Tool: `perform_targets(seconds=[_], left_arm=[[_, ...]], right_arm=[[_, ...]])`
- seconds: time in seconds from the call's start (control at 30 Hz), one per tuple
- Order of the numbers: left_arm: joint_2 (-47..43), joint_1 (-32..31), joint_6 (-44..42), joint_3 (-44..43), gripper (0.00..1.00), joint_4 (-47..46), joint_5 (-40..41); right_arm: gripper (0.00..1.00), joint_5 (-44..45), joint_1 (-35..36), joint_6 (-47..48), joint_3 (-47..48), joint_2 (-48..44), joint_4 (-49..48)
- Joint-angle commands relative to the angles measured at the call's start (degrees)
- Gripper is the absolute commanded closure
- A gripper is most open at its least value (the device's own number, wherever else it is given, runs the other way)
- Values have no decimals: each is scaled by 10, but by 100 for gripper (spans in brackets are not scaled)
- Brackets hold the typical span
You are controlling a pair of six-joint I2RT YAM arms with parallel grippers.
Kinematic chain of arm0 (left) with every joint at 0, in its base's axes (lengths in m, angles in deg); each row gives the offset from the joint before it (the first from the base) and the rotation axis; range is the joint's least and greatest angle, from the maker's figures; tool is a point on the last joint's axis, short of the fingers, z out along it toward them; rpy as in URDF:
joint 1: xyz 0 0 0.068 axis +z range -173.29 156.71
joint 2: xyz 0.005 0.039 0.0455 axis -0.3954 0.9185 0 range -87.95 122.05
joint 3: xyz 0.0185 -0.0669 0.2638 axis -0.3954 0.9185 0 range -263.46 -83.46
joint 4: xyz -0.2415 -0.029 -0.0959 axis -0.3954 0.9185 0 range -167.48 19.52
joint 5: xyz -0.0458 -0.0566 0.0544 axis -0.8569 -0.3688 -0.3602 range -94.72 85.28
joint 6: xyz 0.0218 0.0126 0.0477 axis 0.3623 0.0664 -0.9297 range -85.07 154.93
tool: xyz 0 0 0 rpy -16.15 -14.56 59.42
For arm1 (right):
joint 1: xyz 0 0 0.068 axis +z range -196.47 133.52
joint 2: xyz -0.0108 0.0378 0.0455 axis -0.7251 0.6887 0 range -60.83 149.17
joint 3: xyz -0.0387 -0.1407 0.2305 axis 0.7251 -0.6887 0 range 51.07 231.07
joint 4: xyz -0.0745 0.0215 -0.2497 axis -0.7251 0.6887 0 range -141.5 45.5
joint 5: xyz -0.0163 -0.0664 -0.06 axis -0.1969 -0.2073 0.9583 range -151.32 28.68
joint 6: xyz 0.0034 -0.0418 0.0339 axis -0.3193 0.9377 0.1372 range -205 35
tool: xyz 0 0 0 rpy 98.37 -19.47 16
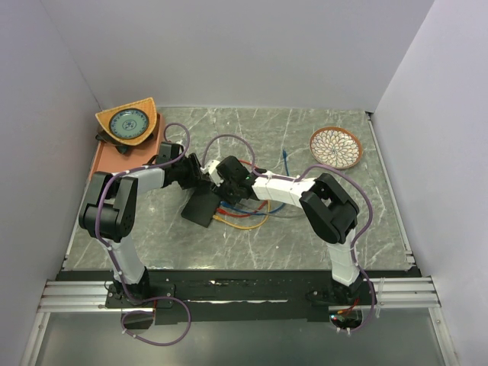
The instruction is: Insert the plug into the switch port
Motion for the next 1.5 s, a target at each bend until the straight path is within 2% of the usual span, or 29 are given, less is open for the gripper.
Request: perform_targets(seconds=[0.0, 0.13, 0.37, 0.5, 0.57, 0.63, 0.67, 0.77, 1.47], left_arm=[[-14, -5, -4, 7, 44, 11, -13], [-14, -5, -4, 7, 44, 9, -13], [-17, -5, -6, 7, 44, 12, -12], [-20, -5, -7, 7, 44, 12, -11], [-22, -5, -8, 6, 44, 15, -10], [-22, -5, -9, 6, 44, 16, -10], [-22, -6, -9, 6, 44, 15, -11], [-20, -5, -8, 7, 45, 13, -13], [-15, -5, -21, 12, 46, -1, -46]], right_arm=[[50, 8, 4, -6, -8, -29, -12], [50, 7, 3, -9, -12, -27, -13], [55, 8, 1, -14, -12, -15, -15], [67, 4, 0, -19, -12, -8, -20], [77, 6, 1, -19, -12, -6, -25], [83, 1, -1, -16, -10, 0, -27], [91, -3, -2, -14, -8, 1, -28], [100, -12, -4, -10, 2, 8, -28], [100, -38, -6, 31, 34, 22, -53]])
